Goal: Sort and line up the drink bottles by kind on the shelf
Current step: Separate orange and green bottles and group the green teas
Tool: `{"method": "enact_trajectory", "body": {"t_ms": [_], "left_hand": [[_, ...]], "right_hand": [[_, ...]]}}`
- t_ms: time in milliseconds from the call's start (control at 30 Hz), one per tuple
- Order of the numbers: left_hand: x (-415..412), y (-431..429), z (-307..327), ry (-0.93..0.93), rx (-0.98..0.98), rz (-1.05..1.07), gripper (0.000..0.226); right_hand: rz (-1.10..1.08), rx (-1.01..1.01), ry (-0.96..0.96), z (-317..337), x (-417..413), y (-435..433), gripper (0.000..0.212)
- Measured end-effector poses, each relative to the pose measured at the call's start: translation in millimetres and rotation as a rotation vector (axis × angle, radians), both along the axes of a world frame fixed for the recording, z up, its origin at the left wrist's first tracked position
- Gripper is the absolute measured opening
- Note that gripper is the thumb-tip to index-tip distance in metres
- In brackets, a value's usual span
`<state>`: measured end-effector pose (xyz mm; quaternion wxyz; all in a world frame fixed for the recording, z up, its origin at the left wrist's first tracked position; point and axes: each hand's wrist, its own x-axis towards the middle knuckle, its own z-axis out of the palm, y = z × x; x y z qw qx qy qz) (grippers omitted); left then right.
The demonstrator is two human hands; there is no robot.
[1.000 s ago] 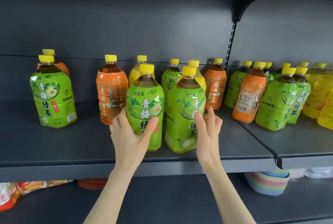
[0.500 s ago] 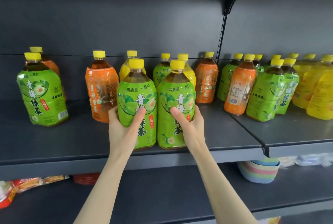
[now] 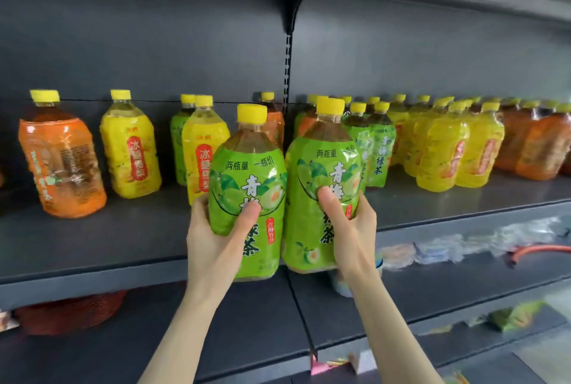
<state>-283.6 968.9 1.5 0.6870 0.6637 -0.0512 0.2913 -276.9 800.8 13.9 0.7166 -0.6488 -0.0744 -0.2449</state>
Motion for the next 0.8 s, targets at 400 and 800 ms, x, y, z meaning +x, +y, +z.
{"method": "enact_trajectory", "body": {"t_ms": [400, 800], "left_hand": [[1.1, -192.8, -7.9, 0.041, -0.035, -0.084, 0.067], [110.4, -271.1, -5.4, 0.062, 0.023, 0.032, 0.069]], "right_hand": [[-0.095, -0.045, 0.030, -6.4, -4.2, -190.9, 0.052], [-0.073, -0.121, 0.084, -9.4, 112.9, -259.5, 0.063]]}}
